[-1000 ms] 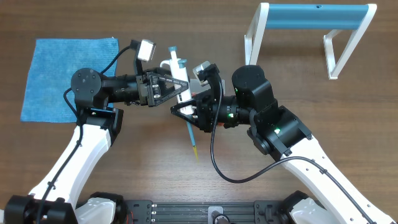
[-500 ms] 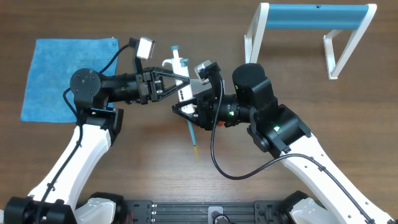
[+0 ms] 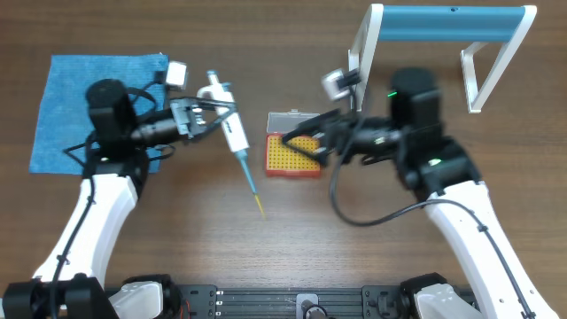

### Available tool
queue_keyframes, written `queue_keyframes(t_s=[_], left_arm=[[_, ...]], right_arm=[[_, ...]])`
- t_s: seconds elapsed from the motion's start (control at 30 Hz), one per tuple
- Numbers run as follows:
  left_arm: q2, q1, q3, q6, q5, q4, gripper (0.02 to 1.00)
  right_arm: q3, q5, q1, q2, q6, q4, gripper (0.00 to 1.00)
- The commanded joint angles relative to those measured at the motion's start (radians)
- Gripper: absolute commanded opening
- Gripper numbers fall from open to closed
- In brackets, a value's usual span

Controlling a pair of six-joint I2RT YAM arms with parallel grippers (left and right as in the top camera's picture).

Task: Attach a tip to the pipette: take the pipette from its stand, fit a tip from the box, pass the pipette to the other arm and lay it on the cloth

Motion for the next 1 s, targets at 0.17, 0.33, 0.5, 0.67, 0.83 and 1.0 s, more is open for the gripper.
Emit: queue_keyframes(t_s=[0.17,0.33,0.5,0.67,0.83,1.0], left_arm=[[0.014,0.158,0.012,0.279,-0.185,-0.275,0.029],[0.014,0.166,0.080,0.504,-0.593,-0.834,0.027],[0.030,0.171,0.359,0.646,-0.867,-1.179,0.027],[0.238,0.245,0.869,0.795,-1.052,-1.522,0.027],[0.635,0.299,1.501,0.754,-1.286,-1.888,0.027],[0.958,0.269,1.926,0.725,-1.378,-1.911,0.027]], right_arm=[[0.024,0.491,-0.191,-0.018,-0.210,-0.412,0.989],[0.042,0.943,-0.160,-0.018,-0.164,-0.626,0.991],[0.103,1.104,-0.160,-0.018,-0.138,-0.614,0.993],[0.138,1.120,-0.160,-0.018,-0.145,-0.505,0.989],[0.138,1.117,-0.160,-0.010,-0.122,-0.480,0.991],[0.138,1.117,-0.140,-0.008,-0.056,-0.532,0.989]])
